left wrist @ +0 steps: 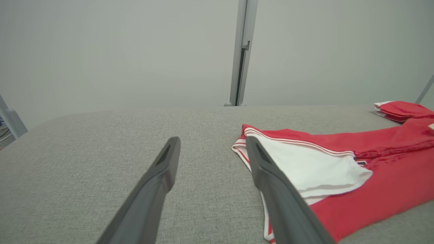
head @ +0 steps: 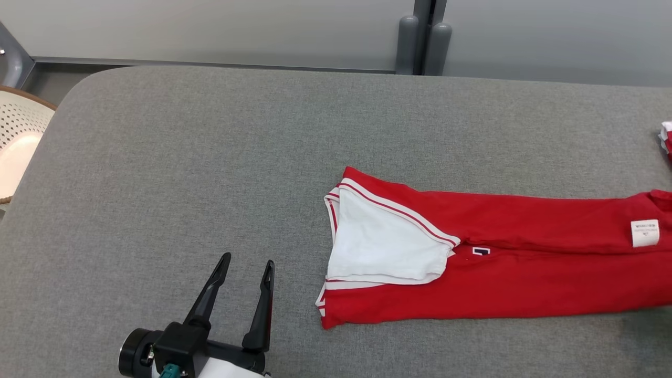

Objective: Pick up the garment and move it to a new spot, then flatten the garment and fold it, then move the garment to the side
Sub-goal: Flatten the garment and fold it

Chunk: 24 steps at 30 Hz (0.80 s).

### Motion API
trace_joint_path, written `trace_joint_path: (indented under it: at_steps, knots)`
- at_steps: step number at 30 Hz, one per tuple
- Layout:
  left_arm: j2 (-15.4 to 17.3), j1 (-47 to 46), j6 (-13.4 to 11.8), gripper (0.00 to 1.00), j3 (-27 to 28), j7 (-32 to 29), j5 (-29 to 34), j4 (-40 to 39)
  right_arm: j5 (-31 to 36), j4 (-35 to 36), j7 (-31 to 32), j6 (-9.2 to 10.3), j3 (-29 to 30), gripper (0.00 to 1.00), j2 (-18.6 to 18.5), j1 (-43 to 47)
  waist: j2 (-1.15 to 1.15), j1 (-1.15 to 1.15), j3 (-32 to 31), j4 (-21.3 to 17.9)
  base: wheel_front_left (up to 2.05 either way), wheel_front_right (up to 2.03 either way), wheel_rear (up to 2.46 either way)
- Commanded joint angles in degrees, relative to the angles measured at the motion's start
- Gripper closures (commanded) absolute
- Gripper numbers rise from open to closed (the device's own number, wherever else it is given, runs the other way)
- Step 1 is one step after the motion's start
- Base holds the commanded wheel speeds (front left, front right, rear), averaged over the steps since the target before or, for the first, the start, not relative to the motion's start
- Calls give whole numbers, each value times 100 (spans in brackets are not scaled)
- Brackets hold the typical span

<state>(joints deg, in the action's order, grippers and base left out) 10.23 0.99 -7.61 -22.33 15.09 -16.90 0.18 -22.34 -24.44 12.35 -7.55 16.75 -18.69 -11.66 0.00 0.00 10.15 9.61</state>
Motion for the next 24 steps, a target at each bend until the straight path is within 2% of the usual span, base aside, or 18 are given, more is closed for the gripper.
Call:
trace_joint_path:
  at_steps: [1, 11, 17, 24]
  knots:
    - [-2, 65, 40, 0, 52, 6, 46, 21, 7, 227, 34, 13, -68, 100, -1, 66, 0, 0, -28, -17, 0, 0, 0]
    - [-178, 115, 210, 0, 165, 6, 188, 132, 381, 2503, 775, 9, -747, 100, 649, 468, 0, 0, -191, 86, 0, 0, 0]
    - [-275, 132, 291, 0, 205, 6, 232, 167, 501, 2935, 1013, 9, -1299, 100, 983, 415, 0, 0, -254, 222, 0, 0, 0]
    - [-373, 156, 390, 0, 243, 6, 287, 206, 516, 2614, 968, 9, -2019, 100, 1235, 119, 0, 0, -286, 509, 0, 0, 0]
